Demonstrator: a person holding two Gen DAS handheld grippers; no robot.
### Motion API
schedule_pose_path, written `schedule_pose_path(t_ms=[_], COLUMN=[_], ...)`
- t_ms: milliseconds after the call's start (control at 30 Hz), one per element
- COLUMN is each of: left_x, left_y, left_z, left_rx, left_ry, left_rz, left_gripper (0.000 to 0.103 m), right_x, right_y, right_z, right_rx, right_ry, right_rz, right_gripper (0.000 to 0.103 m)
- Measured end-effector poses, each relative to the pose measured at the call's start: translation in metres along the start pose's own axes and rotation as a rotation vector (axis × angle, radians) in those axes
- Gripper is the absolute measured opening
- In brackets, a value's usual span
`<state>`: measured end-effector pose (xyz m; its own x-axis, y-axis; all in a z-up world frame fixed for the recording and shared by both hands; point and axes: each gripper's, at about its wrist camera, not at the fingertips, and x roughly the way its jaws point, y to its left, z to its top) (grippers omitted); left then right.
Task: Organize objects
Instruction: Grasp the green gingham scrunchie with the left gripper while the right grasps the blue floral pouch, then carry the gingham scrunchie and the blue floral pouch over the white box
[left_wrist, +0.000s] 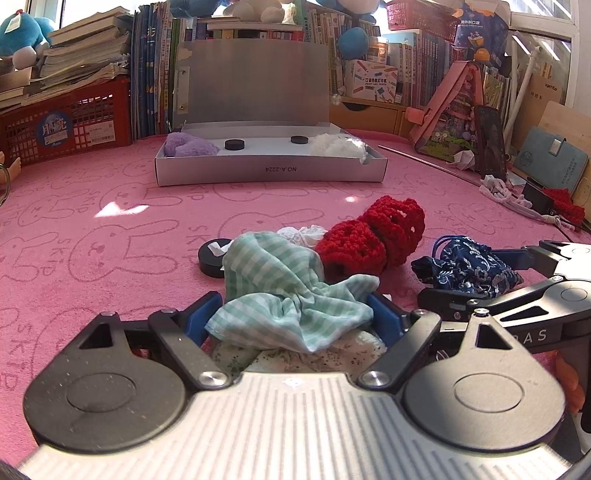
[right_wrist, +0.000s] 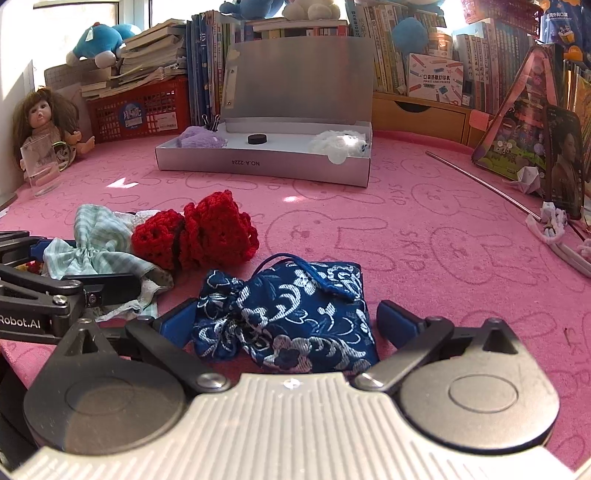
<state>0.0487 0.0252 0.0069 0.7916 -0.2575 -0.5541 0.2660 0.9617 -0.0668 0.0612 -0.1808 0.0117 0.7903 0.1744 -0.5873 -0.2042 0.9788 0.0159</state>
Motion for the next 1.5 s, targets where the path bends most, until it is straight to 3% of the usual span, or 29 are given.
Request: schedule_pose_path(t_ms=[267,533,900,1500], left_x=[0.0,-0.007,-0.026,-0.029], left_y=[-0.003,-0.012,-0.013,0.009], left_z=[0.001,0.004,0.021,0.068], left_rx=[-0.001,0.001,-0.01,-0.057], left_ry=[-0.001,-0.004,-0.064,-0.137], left_rz=[0.004,-0.026,-0.05,-0.028], left_gripper=[0.085,0.055,0.05,0.049], right_x=[0.0,-0.004,-0.012,-0.02], right_y=[0.001,0.004,-0.003,-0.016], right_z=[-0.001,-0.001,0.014,0.04], right_rx=[-0.011,-0.02,0.034,0.092], right_ry=[-0.007,-0.024,-0.054,-0.113], right_rz=[0.005,0.036,0.053,0.057], right_gripper=[0.102,0.083,0.064,0.062])
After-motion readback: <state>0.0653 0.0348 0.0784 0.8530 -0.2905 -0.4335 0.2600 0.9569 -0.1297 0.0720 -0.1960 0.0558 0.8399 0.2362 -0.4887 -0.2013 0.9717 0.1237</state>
